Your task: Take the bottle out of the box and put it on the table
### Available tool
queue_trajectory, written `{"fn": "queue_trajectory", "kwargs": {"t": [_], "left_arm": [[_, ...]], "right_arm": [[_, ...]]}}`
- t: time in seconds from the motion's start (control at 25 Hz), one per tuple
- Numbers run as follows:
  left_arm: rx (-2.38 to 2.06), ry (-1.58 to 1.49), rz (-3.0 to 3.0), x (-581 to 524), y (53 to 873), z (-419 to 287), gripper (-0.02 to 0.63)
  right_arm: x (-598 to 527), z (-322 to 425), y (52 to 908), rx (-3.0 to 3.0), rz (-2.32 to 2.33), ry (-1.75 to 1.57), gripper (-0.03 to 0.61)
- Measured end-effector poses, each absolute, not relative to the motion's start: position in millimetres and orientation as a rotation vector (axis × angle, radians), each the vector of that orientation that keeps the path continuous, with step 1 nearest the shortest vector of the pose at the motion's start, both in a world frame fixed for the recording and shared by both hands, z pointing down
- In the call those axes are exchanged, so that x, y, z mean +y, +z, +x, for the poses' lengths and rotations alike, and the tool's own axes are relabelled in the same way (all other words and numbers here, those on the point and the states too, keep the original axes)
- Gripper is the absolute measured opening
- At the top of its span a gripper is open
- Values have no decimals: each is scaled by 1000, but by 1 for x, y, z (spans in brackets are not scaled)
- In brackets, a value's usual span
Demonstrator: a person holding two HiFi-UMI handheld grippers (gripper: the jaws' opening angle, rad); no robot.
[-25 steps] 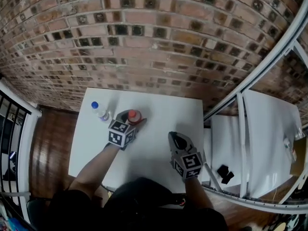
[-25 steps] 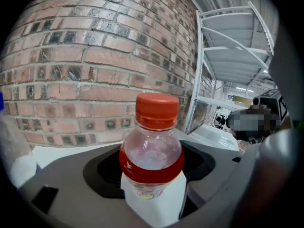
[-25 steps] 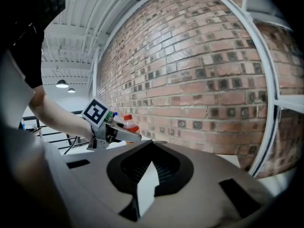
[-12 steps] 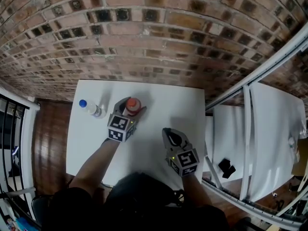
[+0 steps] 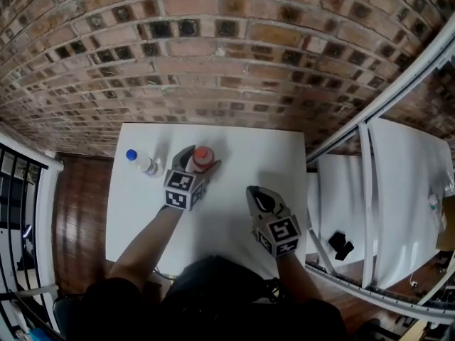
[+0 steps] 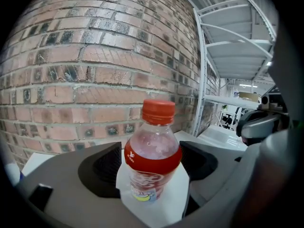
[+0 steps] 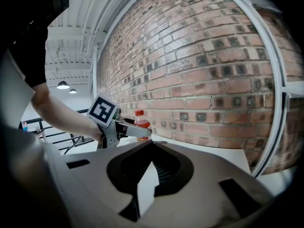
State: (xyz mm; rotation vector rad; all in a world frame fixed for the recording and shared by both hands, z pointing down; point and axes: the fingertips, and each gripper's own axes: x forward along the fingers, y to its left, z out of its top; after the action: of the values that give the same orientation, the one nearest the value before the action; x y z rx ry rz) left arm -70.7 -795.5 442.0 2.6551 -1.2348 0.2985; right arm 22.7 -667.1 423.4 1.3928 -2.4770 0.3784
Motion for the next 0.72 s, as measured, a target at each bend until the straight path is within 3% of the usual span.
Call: {"fn": "queue_trajectory", "kwargs": {"t": [0.48,0.64,0.72], "left_arm": [[-1313,-29,2711,-745,356,-117,367],[-1342,-120,2750,-712,330,-136,236],[-1350,-144,2755,-694,322,-147,135]], "right_arm": [[-629,38,356,-2446,1673,339,5],[-596,38,341,-2391,1765,290,5],[-578,34,333,-2386,1797,261,5]]}}
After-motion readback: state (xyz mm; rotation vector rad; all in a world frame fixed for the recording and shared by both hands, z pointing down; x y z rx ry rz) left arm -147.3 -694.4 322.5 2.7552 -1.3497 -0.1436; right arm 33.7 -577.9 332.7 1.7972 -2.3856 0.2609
